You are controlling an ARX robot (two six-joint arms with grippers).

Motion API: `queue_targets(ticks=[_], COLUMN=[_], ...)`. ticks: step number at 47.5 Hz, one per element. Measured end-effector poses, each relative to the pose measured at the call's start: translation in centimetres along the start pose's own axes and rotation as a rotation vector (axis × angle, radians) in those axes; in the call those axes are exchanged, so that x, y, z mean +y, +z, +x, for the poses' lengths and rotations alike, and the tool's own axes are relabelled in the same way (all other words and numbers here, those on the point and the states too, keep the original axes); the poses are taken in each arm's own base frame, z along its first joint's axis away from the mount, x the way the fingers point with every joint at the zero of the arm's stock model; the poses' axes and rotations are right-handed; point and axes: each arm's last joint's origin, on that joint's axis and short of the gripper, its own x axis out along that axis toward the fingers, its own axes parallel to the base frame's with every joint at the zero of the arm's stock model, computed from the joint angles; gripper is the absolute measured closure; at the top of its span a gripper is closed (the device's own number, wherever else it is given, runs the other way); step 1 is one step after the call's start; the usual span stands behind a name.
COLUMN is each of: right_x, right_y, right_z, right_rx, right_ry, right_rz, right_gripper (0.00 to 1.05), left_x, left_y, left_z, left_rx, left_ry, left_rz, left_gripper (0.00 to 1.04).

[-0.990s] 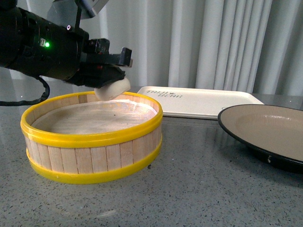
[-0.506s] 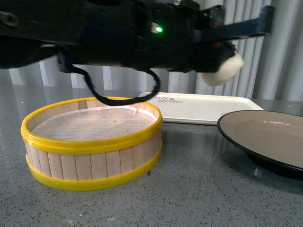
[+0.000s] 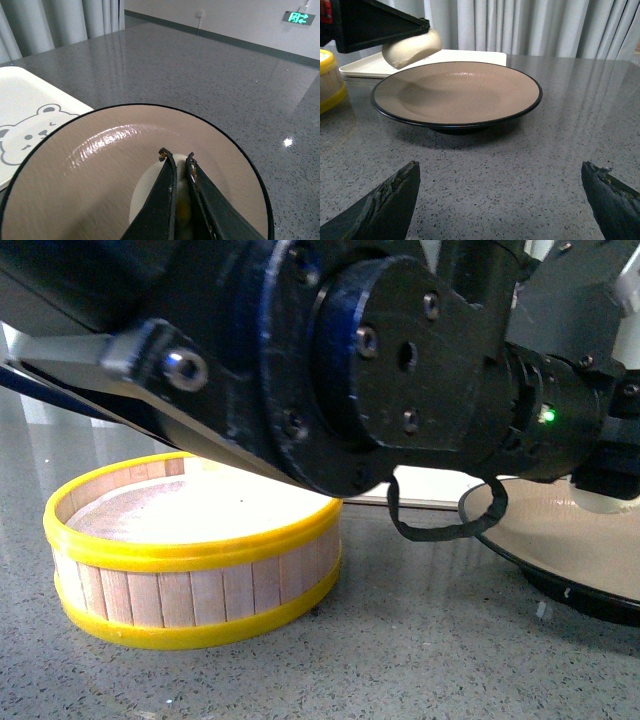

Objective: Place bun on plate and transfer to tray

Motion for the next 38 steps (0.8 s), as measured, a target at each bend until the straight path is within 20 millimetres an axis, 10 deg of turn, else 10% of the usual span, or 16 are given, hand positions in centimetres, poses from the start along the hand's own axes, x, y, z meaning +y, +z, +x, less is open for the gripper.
queue_targets(ticks=[25, 38], right_x=[0.0, 0.0], right_y=[0.0, 0.0], right_z=[0.0, 0.0], right_rx=[0.0, 0.0], right_ry=[0.0, 0.0], right_rz=[0.0, 0.0], right_gripper=[0.08, 0.08], left_x=[-0.4, -0.3], left_y=[-2.2, -2.5], left_z=[4.1, 4.1], left_rx=[0.106, 0.133], left_ry=[0.025, 0.029], left_rz=[0.102, 0.136], left_gripper=[1.0, 0.57])
